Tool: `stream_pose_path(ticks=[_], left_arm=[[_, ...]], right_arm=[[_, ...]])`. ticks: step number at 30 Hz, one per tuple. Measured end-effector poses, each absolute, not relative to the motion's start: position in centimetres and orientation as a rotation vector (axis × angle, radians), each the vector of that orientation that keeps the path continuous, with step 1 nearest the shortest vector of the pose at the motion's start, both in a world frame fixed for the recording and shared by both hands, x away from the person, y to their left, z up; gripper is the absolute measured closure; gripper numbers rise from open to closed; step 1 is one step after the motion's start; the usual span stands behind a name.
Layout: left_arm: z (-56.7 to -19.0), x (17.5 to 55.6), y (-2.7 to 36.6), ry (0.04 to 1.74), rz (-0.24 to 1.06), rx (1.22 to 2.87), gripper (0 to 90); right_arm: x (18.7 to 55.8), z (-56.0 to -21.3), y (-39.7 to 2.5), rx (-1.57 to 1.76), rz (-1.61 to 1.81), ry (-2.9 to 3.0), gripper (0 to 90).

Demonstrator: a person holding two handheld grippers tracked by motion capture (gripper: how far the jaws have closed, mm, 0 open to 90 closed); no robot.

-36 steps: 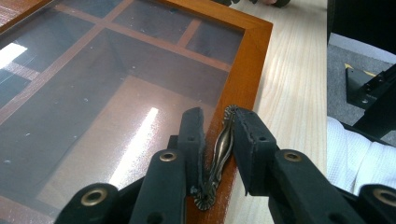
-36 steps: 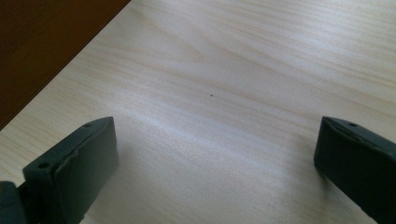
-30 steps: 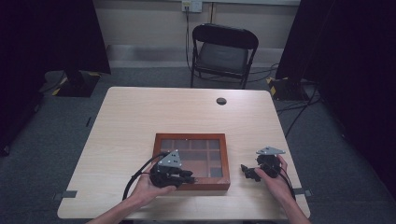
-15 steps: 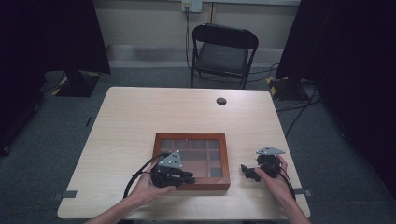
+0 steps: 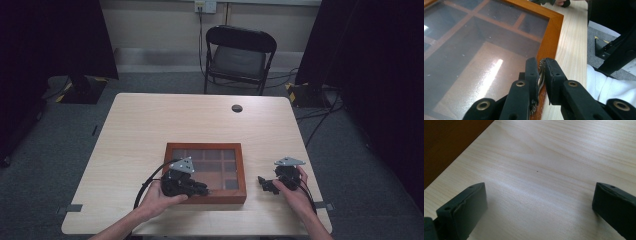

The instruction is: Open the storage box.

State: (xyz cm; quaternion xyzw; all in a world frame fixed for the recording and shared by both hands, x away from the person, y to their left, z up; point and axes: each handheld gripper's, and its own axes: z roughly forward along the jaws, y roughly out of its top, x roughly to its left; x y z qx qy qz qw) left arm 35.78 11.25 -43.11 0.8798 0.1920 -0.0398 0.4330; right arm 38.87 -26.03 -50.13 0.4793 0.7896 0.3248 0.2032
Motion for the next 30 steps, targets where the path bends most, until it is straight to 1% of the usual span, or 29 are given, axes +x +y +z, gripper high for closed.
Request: stream_pose_path(ticks=[8, 17, 30], left_arm=[[-41.8, 36.0, 11.3, 0.480, -0.094, 2.186, 81.0], [-40.9, 36.4, 11.4, 0.513, -0.132, 2.171, 80.8], [-39.8, 36.8, 11.5, 0.510, -0.148, 2.184, 80.8]], right_arm=[[38.9, -50.1, -26.0, 1.337, 0.907, 2.205, 0.0], [38.9, -50.1, -26.0, 1.337, 0.907, 2.205, 0.0], [38.9, -50.1, -26.0, 1.335, 0.907, 2.206, 0.0]])
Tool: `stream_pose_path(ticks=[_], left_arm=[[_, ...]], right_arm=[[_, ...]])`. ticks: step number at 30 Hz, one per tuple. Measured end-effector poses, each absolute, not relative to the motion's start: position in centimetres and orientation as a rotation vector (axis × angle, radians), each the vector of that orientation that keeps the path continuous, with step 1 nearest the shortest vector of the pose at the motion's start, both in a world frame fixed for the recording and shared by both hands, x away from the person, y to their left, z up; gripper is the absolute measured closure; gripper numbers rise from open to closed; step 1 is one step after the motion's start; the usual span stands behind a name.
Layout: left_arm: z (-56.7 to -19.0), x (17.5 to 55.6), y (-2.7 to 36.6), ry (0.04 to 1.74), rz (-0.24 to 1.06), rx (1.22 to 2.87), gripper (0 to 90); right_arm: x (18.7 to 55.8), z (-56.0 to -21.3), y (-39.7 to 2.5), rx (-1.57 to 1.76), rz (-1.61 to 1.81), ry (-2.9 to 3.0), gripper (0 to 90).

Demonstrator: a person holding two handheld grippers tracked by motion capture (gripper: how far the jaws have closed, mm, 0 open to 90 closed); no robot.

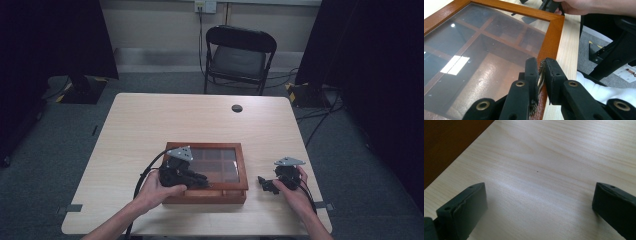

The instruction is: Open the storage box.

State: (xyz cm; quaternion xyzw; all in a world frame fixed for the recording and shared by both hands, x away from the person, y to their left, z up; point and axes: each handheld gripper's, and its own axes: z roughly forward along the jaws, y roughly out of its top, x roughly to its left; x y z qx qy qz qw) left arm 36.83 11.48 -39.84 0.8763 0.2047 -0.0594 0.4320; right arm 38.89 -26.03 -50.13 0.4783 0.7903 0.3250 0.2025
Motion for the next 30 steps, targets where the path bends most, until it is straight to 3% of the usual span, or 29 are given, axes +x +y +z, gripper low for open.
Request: stream_pose_path(ticks=[30], left_arm=[[-37.5, 38.2, 11.7, 0.542, -0.185, 2.137, 80.7]], right_arm=[[38.9, -50.1, -26.0, 1.333, 0.909, 2.209, 0.0]])
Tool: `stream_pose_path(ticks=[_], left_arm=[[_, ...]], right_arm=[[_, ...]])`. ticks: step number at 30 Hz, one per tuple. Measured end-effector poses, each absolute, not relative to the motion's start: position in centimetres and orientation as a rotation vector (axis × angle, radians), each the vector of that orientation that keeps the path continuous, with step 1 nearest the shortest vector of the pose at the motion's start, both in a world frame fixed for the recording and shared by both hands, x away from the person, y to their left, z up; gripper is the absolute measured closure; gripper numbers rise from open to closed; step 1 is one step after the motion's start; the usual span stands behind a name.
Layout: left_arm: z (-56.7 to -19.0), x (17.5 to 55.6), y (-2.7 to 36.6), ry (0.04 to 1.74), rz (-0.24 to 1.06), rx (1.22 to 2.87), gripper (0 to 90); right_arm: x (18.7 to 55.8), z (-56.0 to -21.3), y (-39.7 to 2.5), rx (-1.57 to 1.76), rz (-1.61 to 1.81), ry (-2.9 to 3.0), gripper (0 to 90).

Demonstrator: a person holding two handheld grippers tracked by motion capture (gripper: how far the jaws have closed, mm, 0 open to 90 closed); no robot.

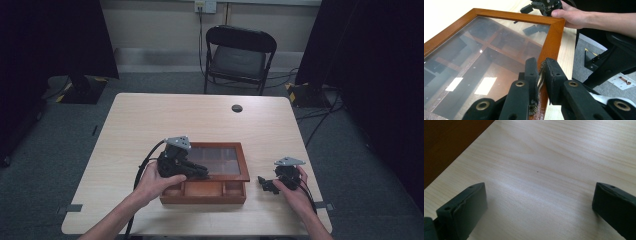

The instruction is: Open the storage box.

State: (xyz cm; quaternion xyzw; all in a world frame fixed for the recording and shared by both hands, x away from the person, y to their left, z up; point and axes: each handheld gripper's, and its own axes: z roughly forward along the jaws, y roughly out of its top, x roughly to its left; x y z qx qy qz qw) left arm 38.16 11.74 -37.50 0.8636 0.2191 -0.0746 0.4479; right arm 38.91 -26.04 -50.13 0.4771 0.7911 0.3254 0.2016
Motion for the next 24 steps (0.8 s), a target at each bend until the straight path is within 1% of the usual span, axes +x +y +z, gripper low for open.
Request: stream_pose_path(ticks=[24], left_arm=[[-35.7, 39.0, 11.8, 0.570, -0.174, 2.129, 80.4]], right_arm=[[38.9, -50.1, -26.1, 1.329, 0.908, 2.211, 0.0]])
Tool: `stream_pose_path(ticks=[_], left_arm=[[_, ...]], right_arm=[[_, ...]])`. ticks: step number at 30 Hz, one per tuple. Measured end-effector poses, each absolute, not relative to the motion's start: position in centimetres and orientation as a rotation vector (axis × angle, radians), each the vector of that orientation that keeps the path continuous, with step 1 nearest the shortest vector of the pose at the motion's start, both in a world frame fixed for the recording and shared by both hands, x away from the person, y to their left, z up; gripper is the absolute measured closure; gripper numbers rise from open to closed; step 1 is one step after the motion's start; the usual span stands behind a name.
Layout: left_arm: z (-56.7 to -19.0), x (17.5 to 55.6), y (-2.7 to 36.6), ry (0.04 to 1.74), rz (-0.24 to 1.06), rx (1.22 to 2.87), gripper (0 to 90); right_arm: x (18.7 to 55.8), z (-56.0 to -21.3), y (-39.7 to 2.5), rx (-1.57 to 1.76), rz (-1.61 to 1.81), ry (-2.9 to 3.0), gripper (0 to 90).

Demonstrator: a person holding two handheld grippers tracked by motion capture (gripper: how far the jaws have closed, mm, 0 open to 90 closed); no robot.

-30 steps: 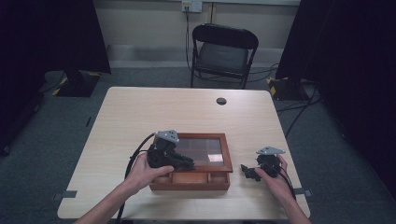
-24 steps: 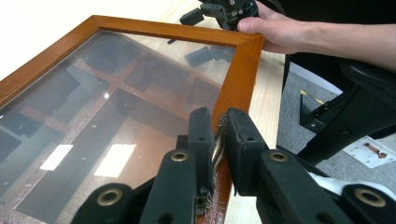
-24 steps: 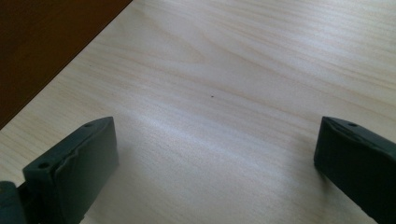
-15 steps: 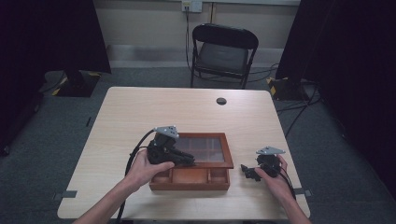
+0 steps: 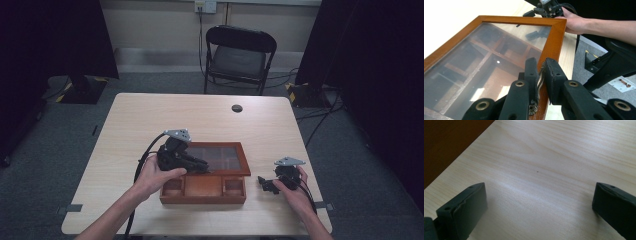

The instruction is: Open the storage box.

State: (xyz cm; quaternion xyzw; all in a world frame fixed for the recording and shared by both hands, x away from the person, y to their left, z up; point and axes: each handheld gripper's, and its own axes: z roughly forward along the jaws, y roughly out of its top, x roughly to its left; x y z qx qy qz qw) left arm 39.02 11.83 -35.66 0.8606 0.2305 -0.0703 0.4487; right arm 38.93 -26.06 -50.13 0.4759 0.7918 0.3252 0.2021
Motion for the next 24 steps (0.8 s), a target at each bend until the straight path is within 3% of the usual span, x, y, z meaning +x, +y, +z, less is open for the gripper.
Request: stream_pose_path(ticks=[24], left_arm=[[-34.1, 40.0, 11.8, 0.574, -0.158, 2.132, 80.5]], right_arm=[[38.9, -50.1, -26.1, 1.330, 0.909, 2.211, 0.0]])
